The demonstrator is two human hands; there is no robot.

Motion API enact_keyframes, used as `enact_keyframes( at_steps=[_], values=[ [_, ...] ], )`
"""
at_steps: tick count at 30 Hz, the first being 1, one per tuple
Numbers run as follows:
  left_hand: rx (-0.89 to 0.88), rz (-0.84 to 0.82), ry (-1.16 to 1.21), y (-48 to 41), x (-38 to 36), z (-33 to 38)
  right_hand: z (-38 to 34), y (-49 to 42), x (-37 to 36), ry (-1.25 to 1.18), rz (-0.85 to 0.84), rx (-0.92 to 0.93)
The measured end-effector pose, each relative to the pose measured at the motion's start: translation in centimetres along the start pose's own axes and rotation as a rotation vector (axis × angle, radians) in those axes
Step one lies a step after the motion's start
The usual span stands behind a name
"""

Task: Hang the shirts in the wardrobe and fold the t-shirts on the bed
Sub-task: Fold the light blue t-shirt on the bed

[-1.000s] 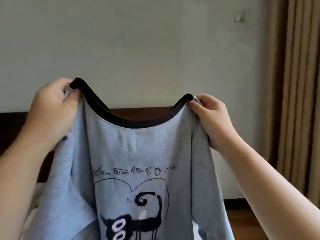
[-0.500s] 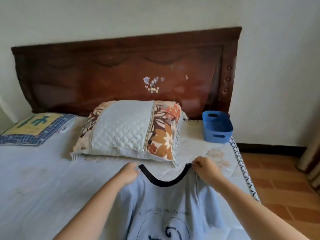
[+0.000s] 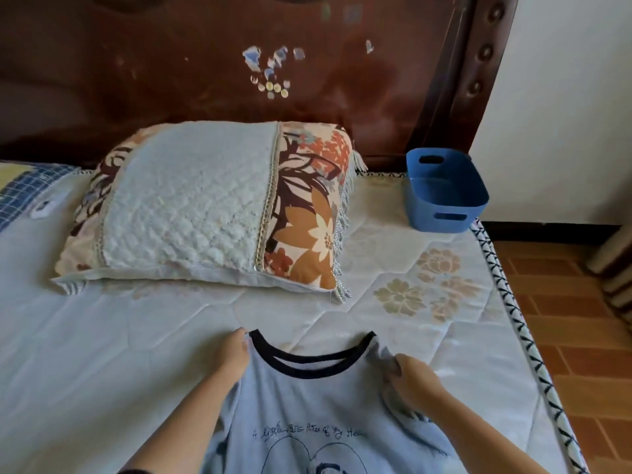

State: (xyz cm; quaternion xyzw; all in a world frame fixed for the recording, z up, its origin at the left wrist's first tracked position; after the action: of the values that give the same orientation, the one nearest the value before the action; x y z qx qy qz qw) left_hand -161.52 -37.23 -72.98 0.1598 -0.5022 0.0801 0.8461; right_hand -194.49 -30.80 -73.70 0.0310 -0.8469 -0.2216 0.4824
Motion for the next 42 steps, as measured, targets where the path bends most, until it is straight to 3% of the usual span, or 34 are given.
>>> enact_keyframes(
  at_steps=[6, 15, 19, 27, 30, 34, 36, 39, 42],
  values=[
    [-0.137, 0.131, -0.097, -4.3, -0.1, 0.3, 0.1, -5.1, 3.6, -0.194, 0.241, -0.013],
    [-0.296, 0.202, -0.387, -6.3, 0.5, 4.2, -0.9, -10.5, 6.5, -0.190, 0.323, -0.006],
    [-0.271, 0.100, -0.538, -6.0, -0.1, 4.5, -0.3, -10.1, 6.6, -0.255, 0.247, -0.049],
    [-0.221, 0.016, -0.497, -5.3, -0.8, 4.0, 3.1, -4.1, 4.3, -0.534, -0.044, -0.153],
    [-0.188, 0.036, -0.478, -4.5, -0.4, 3.7, 5.1, -1.8, 3.5, -0.532, -0.054, -0.166],
    [-0.131, 0.185, -0.620, 0.1, 0.1, 6.1, 7.0, 0.1, 2.7, -0.537, -0.014, -0.165],
    [-0.283, 0.196, -0.541, 3.5, -2.0, 9.3, 7.4, 0.2, 2.6, -0.499, 0.013, -0.150],
    [-0.510, 0.050, -0.264, 9.5, -6.2, 14.0, 8.7, -0.1, 3.6, -0.519, 0.112, -0.191],
    [-0.583, -0.076, -0.190, 12.8, -9.5, 16.4, 11.0, -0.6, 6.8, -0.659, 0.310, -0.262]
  ],
)
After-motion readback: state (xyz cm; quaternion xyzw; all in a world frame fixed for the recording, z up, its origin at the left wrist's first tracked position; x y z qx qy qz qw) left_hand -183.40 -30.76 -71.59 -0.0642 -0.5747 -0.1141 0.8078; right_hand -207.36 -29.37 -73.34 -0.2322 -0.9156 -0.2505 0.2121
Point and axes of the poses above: each hand's wrist, its own y-axis away from the middle knuckle, its own x-axis out of the back of the hand, z = x × y, the point moved 10 cm from there along -y, towards the middle knuckle, and after that the axes turned 9 degrees about z, right-handed, at the moved point
